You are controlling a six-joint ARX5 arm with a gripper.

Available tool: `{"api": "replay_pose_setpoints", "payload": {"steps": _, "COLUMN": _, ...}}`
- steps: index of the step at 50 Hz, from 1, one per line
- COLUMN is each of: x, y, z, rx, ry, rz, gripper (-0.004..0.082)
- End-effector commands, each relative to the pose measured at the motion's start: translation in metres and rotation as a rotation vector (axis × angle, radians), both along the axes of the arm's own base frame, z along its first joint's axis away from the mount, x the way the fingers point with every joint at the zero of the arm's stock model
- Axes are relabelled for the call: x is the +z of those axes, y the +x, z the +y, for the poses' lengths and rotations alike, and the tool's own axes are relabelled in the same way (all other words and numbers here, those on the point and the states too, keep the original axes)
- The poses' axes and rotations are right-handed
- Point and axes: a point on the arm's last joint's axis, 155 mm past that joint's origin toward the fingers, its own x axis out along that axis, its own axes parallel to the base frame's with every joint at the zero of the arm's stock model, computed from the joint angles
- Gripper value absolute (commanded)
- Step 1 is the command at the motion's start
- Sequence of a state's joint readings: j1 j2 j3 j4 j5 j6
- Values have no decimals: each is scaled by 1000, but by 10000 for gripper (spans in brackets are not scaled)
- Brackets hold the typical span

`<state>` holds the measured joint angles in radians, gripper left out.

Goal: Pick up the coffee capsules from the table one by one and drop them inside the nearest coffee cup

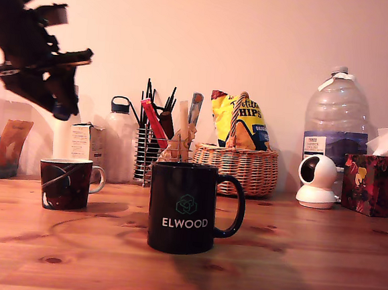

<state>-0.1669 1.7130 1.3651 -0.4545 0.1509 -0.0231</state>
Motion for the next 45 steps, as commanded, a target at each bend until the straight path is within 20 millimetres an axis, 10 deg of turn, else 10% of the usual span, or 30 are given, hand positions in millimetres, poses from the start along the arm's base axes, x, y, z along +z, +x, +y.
{"api": "replay_pose_setpoints", "payload": {"steps": 1, "x": -15, "y": 5, "z": 3, "rx": 7, "ry": 12, "rz": 42, "gripper": 74}}
{"api": "replay_pose_setpoints", "payload": {"steps": 45, "x": -64, "y": 12, "z": 10, "rx": 20, "ry": 40, "rz": 224, "gripper": 74}}
